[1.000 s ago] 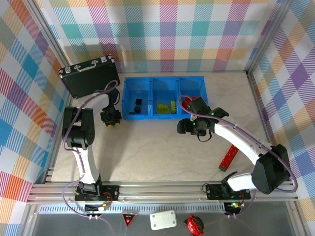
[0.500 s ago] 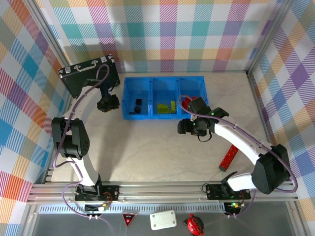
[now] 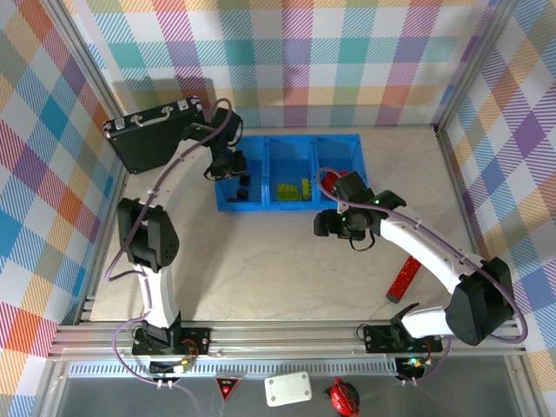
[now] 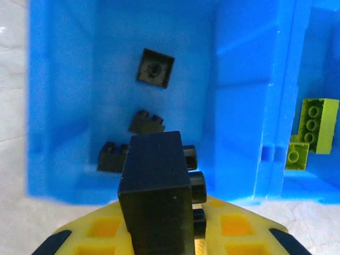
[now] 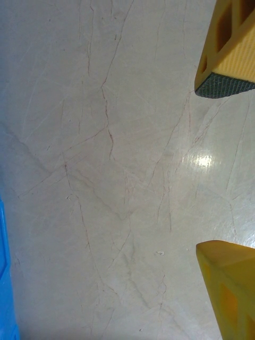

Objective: Sort the legos into containers by color
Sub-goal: Place the lego in the container.

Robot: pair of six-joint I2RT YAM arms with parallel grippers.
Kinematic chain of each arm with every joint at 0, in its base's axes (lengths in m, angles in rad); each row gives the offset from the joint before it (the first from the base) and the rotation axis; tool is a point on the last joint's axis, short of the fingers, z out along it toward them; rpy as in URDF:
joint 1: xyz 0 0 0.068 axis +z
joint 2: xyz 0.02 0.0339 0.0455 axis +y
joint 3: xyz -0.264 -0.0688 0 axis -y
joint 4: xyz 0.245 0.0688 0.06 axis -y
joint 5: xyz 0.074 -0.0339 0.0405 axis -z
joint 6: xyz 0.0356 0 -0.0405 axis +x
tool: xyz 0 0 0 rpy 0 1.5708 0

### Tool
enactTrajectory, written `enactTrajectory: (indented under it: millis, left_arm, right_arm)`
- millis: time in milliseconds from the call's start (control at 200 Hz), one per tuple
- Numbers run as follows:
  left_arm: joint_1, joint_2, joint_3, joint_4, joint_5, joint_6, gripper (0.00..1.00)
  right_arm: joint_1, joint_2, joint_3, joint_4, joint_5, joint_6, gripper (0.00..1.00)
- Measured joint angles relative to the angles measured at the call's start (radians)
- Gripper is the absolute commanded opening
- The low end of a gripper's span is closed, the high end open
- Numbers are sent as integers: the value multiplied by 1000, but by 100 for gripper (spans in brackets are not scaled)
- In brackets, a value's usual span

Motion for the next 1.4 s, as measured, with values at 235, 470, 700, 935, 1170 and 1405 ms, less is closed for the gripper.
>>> enactTrajectory:
  millis: [235, 470, 700, 935, 1170, 1405]
  left_arm:
    - [-5, 207, 175, -20, -42, 5, 25]
    - [3, 376, 380, -46, -88, 35, 25]
    - [29, 449, 400, 6, -105, 65, 25]
    - [35, 468, 386, 118, -129, 104, 28]
    - [35, 468, 371, 178, -124, 125, 36]
    - [35, 468, 341, 198, -116, 128, 39]
  right_arm:
    - [0, -25, -8, -11, 8, 0, 72]
    - [0, -56, -32, -39, 16, 5, 72]
    - [0, -100, -40, -55, 26, 23, 72]
    - [0, -107, -59, -80, 26, 27, 72]
    - [0, -109, -59, -95, 37, 30, 72]
    - [0, -109, -59, -110, 51, 29, 72]
